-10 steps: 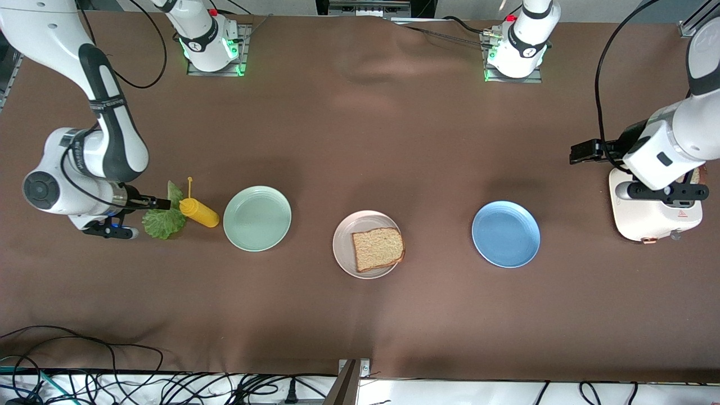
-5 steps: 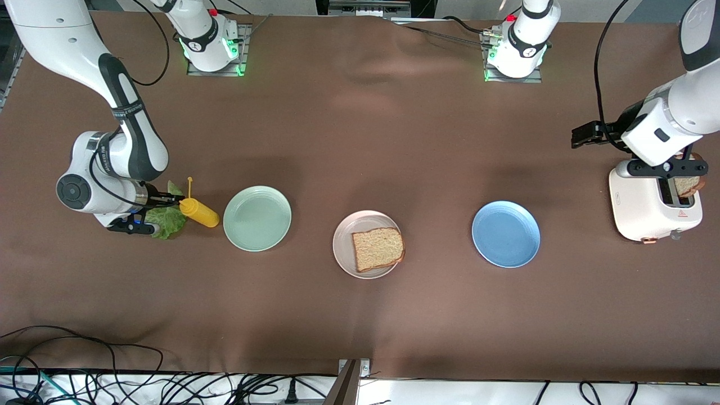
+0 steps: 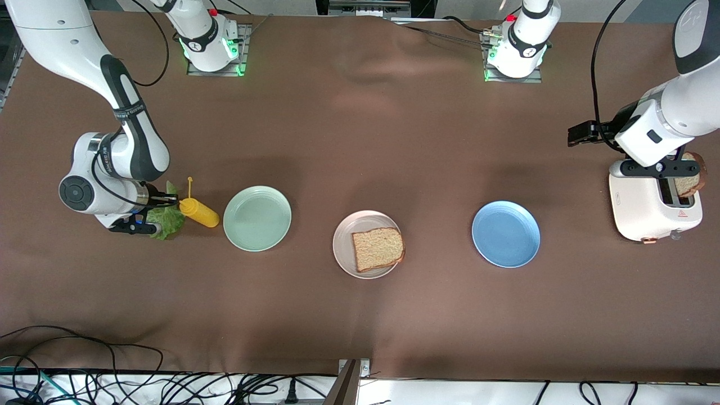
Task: Make sandwich on beige plate with both arms
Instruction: 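Grasp the green lettuce leaf by its stem with the right gripper, then lift the lettuce leaf off the table with the right gripper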
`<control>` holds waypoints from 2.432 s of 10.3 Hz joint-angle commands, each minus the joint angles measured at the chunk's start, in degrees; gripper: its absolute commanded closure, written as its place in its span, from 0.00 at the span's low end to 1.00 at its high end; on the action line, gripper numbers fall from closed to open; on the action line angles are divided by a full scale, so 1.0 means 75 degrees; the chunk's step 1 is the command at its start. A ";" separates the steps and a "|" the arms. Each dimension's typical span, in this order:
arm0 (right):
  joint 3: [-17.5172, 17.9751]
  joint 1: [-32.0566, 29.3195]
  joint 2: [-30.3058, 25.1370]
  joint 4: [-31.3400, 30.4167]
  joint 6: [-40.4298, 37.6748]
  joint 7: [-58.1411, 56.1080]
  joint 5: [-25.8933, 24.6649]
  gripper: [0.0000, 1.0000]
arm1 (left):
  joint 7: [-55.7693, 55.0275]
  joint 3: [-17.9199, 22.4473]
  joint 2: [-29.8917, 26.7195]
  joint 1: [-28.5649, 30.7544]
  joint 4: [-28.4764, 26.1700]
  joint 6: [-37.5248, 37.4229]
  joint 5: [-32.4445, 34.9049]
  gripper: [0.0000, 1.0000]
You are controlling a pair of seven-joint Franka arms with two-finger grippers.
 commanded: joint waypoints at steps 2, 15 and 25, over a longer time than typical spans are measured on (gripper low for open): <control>-0.0018 0.0005 -0.0141 0.0846 -0.1253 0.0023 -0.0405 1.00 | 0.0048 -0.0005 -0.0151 -0.0058 -0.0153 -0.0136 0.0258 0.00; -0.0018 -0.0171 0.0034 0.2431 -0.2803 -0.0117 -0.0381 1.00 | 0.0060 -0.0005 -0.0092 0.0013 -0.0141 -0.0219 0.0246 0.00; -0.0030 -0.0217 0.0070 0.2607 -0.3096 -0.0328 -0.0440 1.00 | 0.0037 0.0007 -0.0081 0.0036 -0.0130 -0.0325 0.0223 0.00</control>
